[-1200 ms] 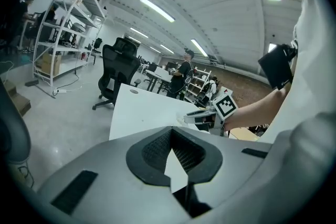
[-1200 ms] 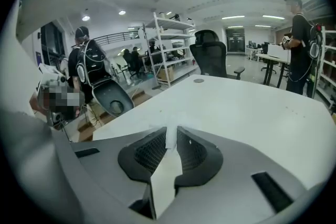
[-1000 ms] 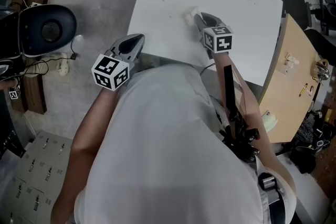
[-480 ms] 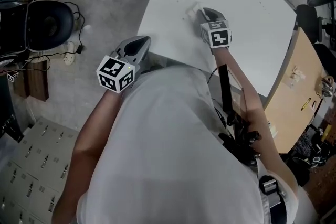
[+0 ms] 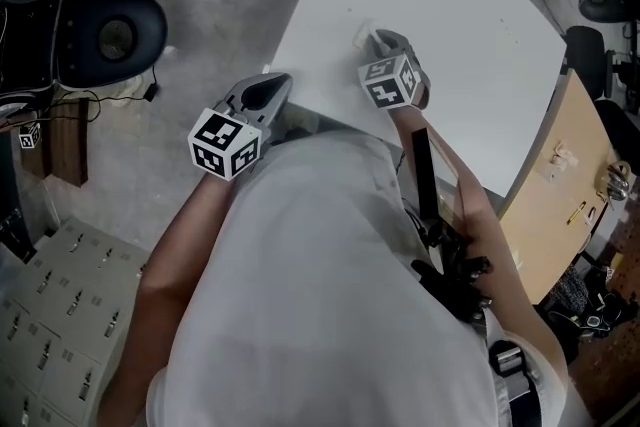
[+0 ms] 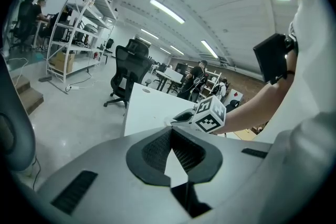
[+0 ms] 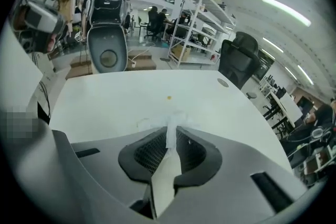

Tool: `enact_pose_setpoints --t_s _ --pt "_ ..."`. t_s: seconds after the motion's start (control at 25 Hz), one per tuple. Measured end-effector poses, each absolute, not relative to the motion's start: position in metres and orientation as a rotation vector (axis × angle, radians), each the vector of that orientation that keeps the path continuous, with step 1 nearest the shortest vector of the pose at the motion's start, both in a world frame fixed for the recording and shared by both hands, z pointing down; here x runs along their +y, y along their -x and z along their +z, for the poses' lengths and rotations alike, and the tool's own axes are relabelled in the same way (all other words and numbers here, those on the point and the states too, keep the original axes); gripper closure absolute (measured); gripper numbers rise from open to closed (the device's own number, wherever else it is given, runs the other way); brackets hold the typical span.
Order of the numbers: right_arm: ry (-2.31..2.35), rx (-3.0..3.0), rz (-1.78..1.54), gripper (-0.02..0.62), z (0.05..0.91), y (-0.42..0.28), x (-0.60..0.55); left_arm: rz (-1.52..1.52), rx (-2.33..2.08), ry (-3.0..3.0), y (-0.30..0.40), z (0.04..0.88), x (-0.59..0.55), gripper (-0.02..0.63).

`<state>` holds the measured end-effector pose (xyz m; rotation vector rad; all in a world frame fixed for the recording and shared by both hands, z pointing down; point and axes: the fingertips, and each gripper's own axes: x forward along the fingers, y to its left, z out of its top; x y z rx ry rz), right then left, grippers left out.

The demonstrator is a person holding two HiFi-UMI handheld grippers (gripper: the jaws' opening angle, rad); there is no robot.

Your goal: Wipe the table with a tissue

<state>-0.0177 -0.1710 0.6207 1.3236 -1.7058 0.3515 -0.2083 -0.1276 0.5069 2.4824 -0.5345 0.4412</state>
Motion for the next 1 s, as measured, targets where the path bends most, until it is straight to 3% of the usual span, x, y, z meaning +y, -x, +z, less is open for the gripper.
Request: enact_pose_setpoints --t_s 0.44,0.8,1.0 --pt "-1.06 -1.714 0.151 0.543 0.623 0.056 -0.142 0.373 -0.558 -2.481 0.223 0.505 -0.127 0.6" --pt "-0.748 -1.824 0.472 0.543 0.629 0.07 -0.093 0.294 -0.54 -2.507 0.205 0.498 -0.13 0.6" --pt "-0.613 -1.76 0.542 0.543 0.627 0.038 -0.065 0.303 -0.556 -2.492 0.214 0.503 -0.129 0.6"
